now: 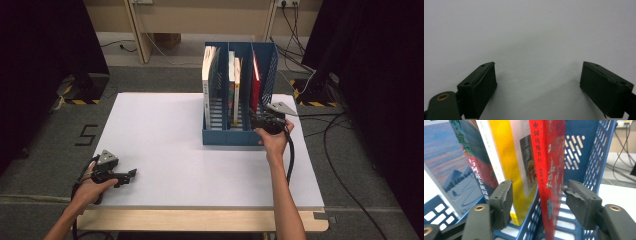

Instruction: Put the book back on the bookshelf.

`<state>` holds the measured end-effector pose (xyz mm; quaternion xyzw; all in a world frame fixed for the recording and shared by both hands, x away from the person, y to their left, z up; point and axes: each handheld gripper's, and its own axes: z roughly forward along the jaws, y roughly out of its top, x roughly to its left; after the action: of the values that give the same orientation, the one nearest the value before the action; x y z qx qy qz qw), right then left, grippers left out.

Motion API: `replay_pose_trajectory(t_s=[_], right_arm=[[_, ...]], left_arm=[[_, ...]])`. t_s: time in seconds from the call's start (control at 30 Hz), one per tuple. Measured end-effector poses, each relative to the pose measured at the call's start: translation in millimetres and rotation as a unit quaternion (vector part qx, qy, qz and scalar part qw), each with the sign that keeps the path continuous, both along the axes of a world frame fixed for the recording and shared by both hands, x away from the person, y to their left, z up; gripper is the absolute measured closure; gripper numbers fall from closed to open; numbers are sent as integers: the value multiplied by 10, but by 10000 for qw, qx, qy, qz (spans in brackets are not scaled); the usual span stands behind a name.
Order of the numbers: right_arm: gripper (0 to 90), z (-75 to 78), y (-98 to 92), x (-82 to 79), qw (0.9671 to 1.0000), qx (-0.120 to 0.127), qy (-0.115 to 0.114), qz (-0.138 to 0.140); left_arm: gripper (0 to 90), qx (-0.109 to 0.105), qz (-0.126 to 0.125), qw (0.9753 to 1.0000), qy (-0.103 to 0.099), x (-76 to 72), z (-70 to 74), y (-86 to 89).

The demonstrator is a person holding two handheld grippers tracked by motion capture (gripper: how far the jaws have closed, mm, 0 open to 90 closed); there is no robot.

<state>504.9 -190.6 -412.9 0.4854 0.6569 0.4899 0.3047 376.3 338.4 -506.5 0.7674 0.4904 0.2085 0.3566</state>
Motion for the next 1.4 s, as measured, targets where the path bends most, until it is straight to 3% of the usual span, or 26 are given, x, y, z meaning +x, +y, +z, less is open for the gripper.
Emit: replay_pose_trajectory(t_s=[0.2, 0.33, 0.57, 1.4], right_arm=[[318, 29, 12, -67, 10000, -25, -3, 56], [281, 54, 14, -102, 9996, 262, 0, 81], [156, 71, 58, -155, 9998, 185, -42, 70], [156, 46, 213, -439, 9992, 91, -28, 383]], left_arm=[[126, -10, -4, 10000, 1, 0, 0, 2], [126, -8, -8, 10000, 3, 0, 0, 3], [126, 5, -16, 10000, 9, 0, 2, 5], [126, 8, -15, 10000, 3, -2, 1, 4]])
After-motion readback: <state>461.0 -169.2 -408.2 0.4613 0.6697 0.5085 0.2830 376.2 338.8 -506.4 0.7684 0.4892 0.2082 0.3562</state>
